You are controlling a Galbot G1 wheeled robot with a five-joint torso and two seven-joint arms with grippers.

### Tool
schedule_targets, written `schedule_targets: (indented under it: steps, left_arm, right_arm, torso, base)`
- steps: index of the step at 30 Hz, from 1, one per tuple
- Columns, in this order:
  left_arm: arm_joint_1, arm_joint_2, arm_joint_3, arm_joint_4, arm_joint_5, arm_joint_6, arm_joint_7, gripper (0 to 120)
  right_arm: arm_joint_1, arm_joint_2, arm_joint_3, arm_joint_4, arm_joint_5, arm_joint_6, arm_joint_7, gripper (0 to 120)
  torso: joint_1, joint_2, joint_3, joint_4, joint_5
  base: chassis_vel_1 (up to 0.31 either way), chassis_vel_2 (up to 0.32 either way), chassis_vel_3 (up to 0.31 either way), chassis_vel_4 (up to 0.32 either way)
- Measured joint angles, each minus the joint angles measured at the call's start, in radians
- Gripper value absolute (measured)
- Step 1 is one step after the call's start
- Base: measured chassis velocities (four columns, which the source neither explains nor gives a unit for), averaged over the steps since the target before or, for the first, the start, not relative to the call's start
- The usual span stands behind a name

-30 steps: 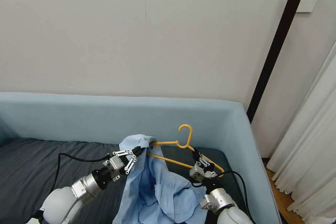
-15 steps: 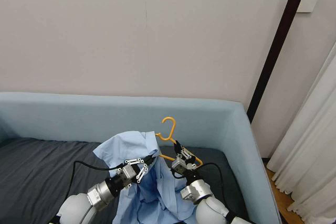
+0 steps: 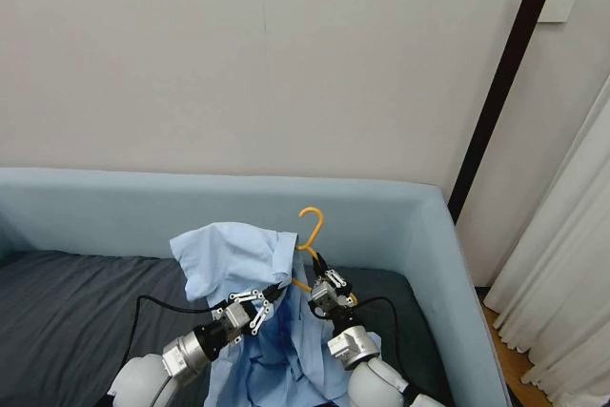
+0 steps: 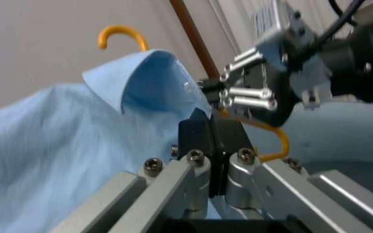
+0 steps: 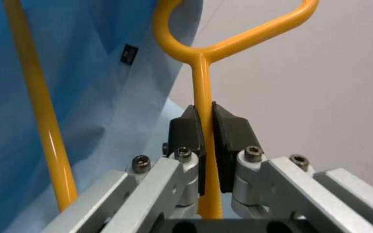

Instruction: Pick up the clothes from the sofa and hang them on the clothes hanger.

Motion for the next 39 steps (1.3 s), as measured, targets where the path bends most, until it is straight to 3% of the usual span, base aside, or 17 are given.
schedule_targets:
  steps: [5,8,9,13,14,15,19,21,22,24,25,28,32,35,36,38,39]
  left_arm:
    - [0.019,0.018,0.001,-0.003,-0.017,-0.02,-0.041,8]
    - [0.074,0.079,-0.026,-0.036,-0.033,-0.052,-0.036,23]
    - [0.074,0.079,-0.026,-0.036,-0.033,-0.052,-0.036,23]
    - [0.108,0.212,-0.065,-0.044,-0.104,-0.098,-0.008,41]
    - [0.108,0.212,-0.065,-0.044,-0.104,-0.098,-0.008,41]
    - [0.102,0.251,-0.073,-0.048,-0.151,-0.099,0.007,43]
    - [0.051,0.42,-0.1,-0.106,-0.378,-0.061,0.036,63]
    - [0.042,0.437,-0.1,-0.109,-0.399,-0.053,0.036,67]
    - [0.013,0.479,-0.094,-0.113,-0.452,-0.028,0.037,71]
    - [-0.083,0.567,-0.067,-0.1,-0.558,0.024,0.05,81]
    - [-0.083,0.567,-0.067,-0.1,-0.558,0.024,0.05,81]
    - [-0.161,0.651,-0.035,-0.056,-0.644,0.081,0.106,94]
    - [-0.188,0.708,-0.002,0.01,-0.69,0.116,0.186,100]
    - [-0.243,0.714,0.057,0.055,-0.697,0.134,0.25,100]
    - [-0.282,0.71,0.101,0.08,-0.698,0.145,0.285,100]
    - [-0.452,0.665,0.282,0.171,-0.692,0.16,0.376,100]
    - [-0.452,0.665,0.282,0.171,-0.692,0.16,0.376,100]
  right_arm:
    - [0.004,-0.014,0.021,0.016,-0.005,0.032,-0.023,4]
    - [0.01,-0.015,0.048,0.01,-0.052,0.064,-0.039,4]
    - [0.01,-0.015,0.048,0.01,-0.052,0.064,-0.039,4]
    - [-0.022,-0.022,0.129,-0.007,-0.148,0.137,-0.077,4]
    - [-0.022,-0.022,0.129,-0.007,-0.148,0.137,-0.077,4]
    - [-0.036,-0.025,0.147,-0.011,-0.173,0.151,-0.082,4]
    - [-0.05,-0.018,0.18,-0.051,-0.256,0.201,-0.09,4]
    - [-0.05,-0.016,0.182,-0.056,-0.267,0.206,-0.09,4]
    - [-0.051,-0.013,0.184,-0.066,-0.288,0.216,-0.09,4]
    - [-0.039,0.001,0.176,-0.1,-0.335,0.232,-0.095,4]
    - [-0.039,0.001,0.176,-0.1,-0.335,0.232,-0.095,4]
    - [-0.006,0.028,0.138,-0.147,-0.362,0.244,-0.1,4]
    - [0.025,0.06,0.092,-0.176,-0.379,0.254,-0.105,4]
    - [0.027,0.071,0.083,-0.176,-0.386,0.254,-0.106,4]
    - [0.027,0.077,0.082,-0.175,-0.393,0.254,-0.106,4]
    - [0.018,0.082,0.09,-0.166,-0.417,0.263,-0.109,4]
    - [0.018,0.082,0.09,-0.166,-0.417,0.263,-0.109,4]
  torso:
    - [0.0,0.0,0.0,-0.0001,-0.0002]
    - [0.0,0.0,0.0,0.0,-0.0001]
    - [0.0,0.0,0.0,0.0,-0.0001]
    - [0.0,0.0,0.0,0.0008,-0.0004]
    - [0.0,0.0,0.0,0.0008,-0.0004]
    - [0.0,0.0,0.0,-0.0005,-0.0003]
    - [0.0,0.0,0.0,-0.0004,0.0002]
    - [0.0,0.0,0.0,-0.0004,0.0003]
    - [0.0,0.0,0.0,-0.0002,0.0004]
    - [0.0,0.0,0.0,-0.0002,-0.0004]
    - [0.0,0.0,0.0,-0.0002,-0.0004]
    - [0.0,0.0,0.0,-0.0006,-0.0003]
    - [0.0,0.0,0.0,0.0012,0.0]
    - [0.0,0.0,0.0,0.0012,-0.0003]
    - [0.0,0.0,0.0,0.0012,-0.0001]
    - [0.0,0.0,0.0,0.0001,-0.0011]
    - [0.0,0.0,0.0,0.0001,-0.0011]
  base:
    - [0.0,0.0,0.0,0.0]
    - [0.0,0.0,0.0,0.0]
    - [0.0,0.0,0.0,0.0]
    - [0.0,0.0,0.0,0.0]
    - [0.0,0.0,0.0,0.0]
    - [0.0,0.0,0.0,0.0]
    - [0.0,0.0,0.0,0.0]
    - [0.0,0.0,0.0,0.0]
    - [0.0,0.0,0.0,0.0]
    - [0.0,0.0,0.0,0.0]
    - [0.0,0.0,0.0,0.0]
    - [0.0,0.0,0.0,0.0]
    - [0.0,0.0,0.0,0.0]
    - [0.0,0.0,0.0,0.0]
    - [0.0,0.0,0.0,0.0]
    - [0.0,0.0,0.0,0.0]
    - [0.0,0.0,0.0,0.0]
